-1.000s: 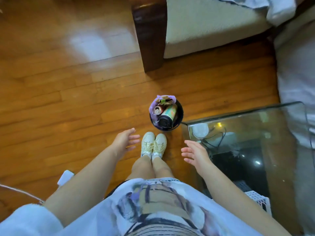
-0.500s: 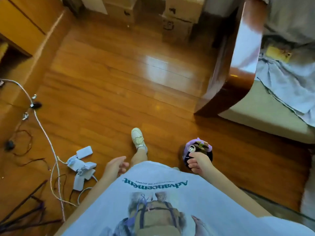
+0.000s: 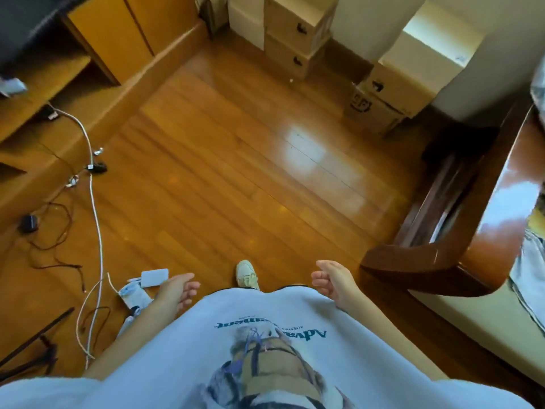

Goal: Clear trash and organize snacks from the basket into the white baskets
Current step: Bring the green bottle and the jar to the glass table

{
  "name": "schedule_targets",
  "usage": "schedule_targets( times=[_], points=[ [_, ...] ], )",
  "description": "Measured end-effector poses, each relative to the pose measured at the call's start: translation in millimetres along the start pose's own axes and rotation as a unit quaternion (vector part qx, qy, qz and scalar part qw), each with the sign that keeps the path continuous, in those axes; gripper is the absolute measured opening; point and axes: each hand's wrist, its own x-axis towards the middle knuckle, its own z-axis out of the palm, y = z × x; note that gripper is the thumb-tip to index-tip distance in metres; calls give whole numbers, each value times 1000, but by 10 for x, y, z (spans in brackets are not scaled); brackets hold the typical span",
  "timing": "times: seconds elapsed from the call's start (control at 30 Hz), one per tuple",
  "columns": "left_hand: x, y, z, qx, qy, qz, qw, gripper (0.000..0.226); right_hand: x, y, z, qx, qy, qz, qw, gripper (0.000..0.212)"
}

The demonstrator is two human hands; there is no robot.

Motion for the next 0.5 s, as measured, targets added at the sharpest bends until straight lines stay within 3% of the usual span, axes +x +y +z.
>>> schedule_targets(
  times=[0.17, 0.3, 0.5],
  points=[
    [99, 876, 265, 65, -31, 60, 996, 27, 187, -290, 110, 7, 51, 36, 998, 7],
    [204, 1427, 529, 85, -60, 73, 992, 26, 455, -605, 135, 0, 100, 103, 990, 7],
    [575, 2515, 696, 70, -36, 76, 994, 28, 1137, -1932, 357, -32, 91, 129, 987, 19]
  ],
)
